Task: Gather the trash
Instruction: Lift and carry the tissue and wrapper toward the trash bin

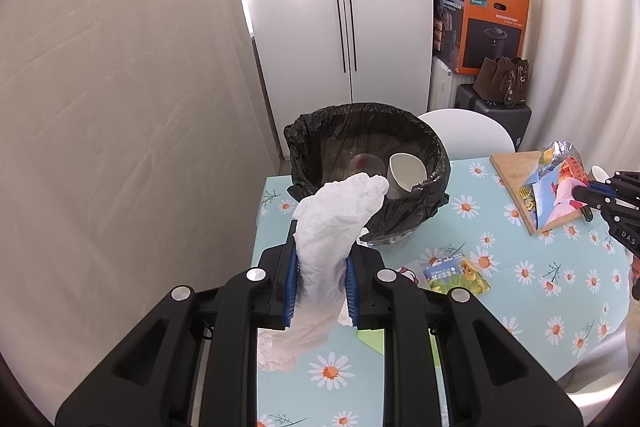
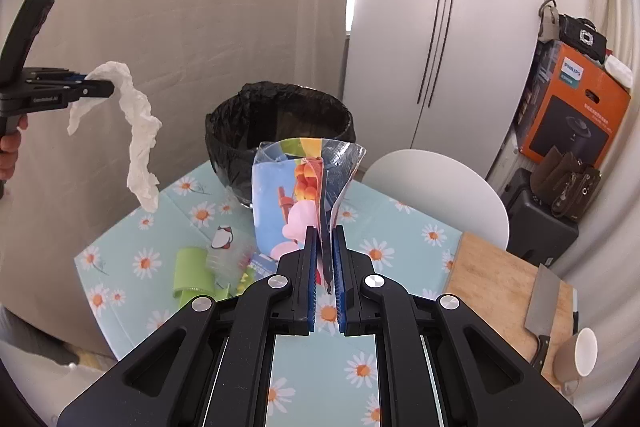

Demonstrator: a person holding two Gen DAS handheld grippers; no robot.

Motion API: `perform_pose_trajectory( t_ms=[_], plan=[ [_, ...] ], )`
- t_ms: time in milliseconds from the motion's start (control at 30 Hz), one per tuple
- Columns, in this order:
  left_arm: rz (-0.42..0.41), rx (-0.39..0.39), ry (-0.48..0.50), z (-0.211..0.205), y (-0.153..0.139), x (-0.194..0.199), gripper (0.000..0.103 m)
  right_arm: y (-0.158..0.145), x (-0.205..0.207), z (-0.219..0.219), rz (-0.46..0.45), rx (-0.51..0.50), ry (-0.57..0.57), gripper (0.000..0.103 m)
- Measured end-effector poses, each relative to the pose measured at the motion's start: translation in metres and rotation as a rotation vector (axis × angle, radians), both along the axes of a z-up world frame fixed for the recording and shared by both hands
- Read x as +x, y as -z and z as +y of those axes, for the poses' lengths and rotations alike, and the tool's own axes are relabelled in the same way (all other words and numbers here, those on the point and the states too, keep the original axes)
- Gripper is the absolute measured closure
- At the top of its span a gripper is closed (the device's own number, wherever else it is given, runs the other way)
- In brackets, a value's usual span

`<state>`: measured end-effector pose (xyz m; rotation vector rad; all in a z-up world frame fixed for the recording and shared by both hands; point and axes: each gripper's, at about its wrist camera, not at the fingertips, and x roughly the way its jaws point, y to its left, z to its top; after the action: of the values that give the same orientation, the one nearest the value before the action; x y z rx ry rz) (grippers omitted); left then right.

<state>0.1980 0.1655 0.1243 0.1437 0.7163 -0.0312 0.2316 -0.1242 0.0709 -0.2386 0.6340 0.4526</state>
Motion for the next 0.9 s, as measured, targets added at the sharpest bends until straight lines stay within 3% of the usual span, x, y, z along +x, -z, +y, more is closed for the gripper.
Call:
perform_pose_trajectory(
  t_ms=[267,567,900],
  plan=[
    [-0.027,-0.035,0.011,0.015,-0.015,0.008,0.082,-0.023,0.022,0.021,-0.023,0.023,-0.046,0.096],
    [-0.017,-0.045,0.040,0.030,-0.029,0.047,0.082,-0.028,0.059,0.045,-0.001,0.011,-0.058,0.096],
    [-0.096,-0.036,0.164,0.033,-0.059,0.093,0.082,-0.038,0.092,0.076,-0.020,0.026,-0.040,0.096]
  ],
)
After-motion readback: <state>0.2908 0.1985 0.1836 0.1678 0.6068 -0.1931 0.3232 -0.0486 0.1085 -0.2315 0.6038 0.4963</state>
